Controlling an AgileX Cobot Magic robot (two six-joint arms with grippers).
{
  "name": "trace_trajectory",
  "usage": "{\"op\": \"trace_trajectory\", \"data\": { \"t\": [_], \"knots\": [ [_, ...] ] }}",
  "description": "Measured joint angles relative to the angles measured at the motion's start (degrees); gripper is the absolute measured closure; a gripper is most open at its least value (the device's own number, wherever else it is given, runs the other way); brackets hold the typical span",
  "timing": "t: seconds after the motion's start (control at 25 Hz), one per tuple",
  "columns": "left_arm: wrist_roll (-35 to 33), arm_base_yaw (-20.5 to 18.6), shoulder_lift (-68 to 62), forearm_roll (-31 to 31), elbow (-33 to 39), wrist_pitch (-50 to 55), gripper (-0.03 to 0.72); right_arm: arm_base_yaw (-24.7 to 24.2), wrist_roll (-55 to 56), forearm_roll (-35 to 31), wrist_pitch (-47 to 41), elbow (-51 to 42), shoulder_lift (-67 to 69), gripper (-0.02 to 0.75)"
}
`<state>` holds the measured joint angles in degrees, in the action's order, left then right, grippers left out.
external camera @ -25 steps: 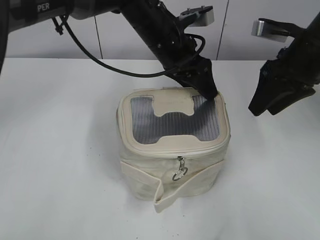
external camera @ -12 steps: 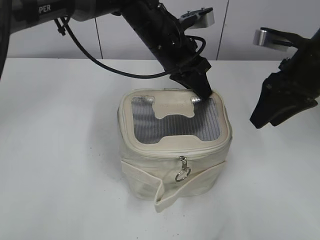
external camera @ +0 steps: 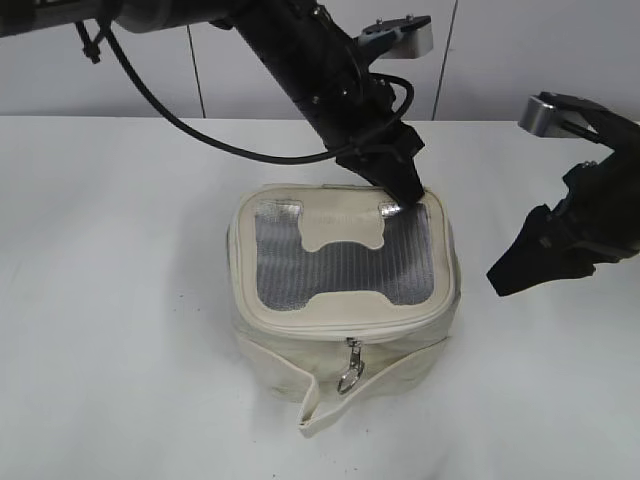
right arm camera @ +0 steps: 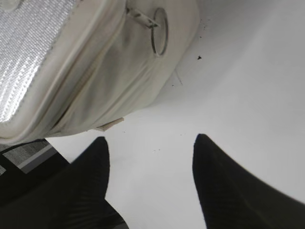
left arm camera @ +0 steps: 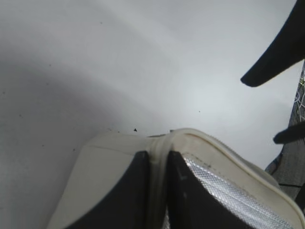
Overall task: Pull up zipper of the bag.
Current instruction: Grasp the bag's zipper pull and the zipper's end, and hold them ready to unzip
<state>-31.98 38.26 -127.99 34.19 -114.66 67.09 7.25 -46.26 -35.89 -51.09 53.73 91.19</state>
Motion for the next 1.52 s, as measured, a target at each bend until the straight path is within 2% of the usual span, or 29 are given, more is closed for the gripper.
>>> {"op": "trace_trajectory", "data": {
  "t": [0.16,0.4,0.68,0.92,1.08,1.16,1.24,1.36,1.4,1.44,1.52],
  "knots": [
    [-0.9,0.2,2.5,0.0,3.5,-1.1,0.613,0.0,-2.0,-2.4,1.6,-2.2,-0.7,0.297],
    [-1.8,0.3,3.7,-0.3,4.3,-0.7,0.613,0.1,-8.3,-5.4,4.0,-2.3,-1.1,0.297],
    [-2.2,0.3,3.7,-0.3,4.4,-0.7,0.613,0.1,-23.4,-16.2,6.0,-2.8,2.7,0.297],
    [-2.3,0.3,3.7,-0.3,4.4,-0.7,0.613,0.1,-31.0,-21.0,8.4,-2.8,7.6,0.297],
    [-2.3,0.3,3.7,-0.4,4.4,-0.7,0.613,0.1,-40.2,-28.6,8.8,-2.8,9.6,0.312],
    [-2.3,0.2,3.7,-0.8,4.4,-0.7,0.613,0.1,-44.0,-32.3,8.8,-2.8,10.7,0.357],
    [-2.3,0.2,3.7,-0.9,4.4,-0.7,0.613,0.1,-47.1,-35.7,8.9,-2.8,12.1,0.438],
    [-2.3,0.2,3.7,-0.9,4.4,-0.7,0.613,0.1,-50.0,-39.8,8.9,-2.8,13.6,0.643],
    [-2.3,0.2,3.7,-0.9,4.4,-0.7,0.613,0.1,-50.5,-40.7,8.9,-2.9,13.6,0.687],
    [-2.3,0.2,3.7,-0.9,4.4,-0.7,0.613,0.1,-50.5,-41.1,8.9,-2.9,13.6,0.718],
    [-2.3,0.2,3.7,-1.1,4.4,-0.7,0.613,0.0,-49.0,-41.0,9.0,-2.9,13.6,0.733]
  ]
}}
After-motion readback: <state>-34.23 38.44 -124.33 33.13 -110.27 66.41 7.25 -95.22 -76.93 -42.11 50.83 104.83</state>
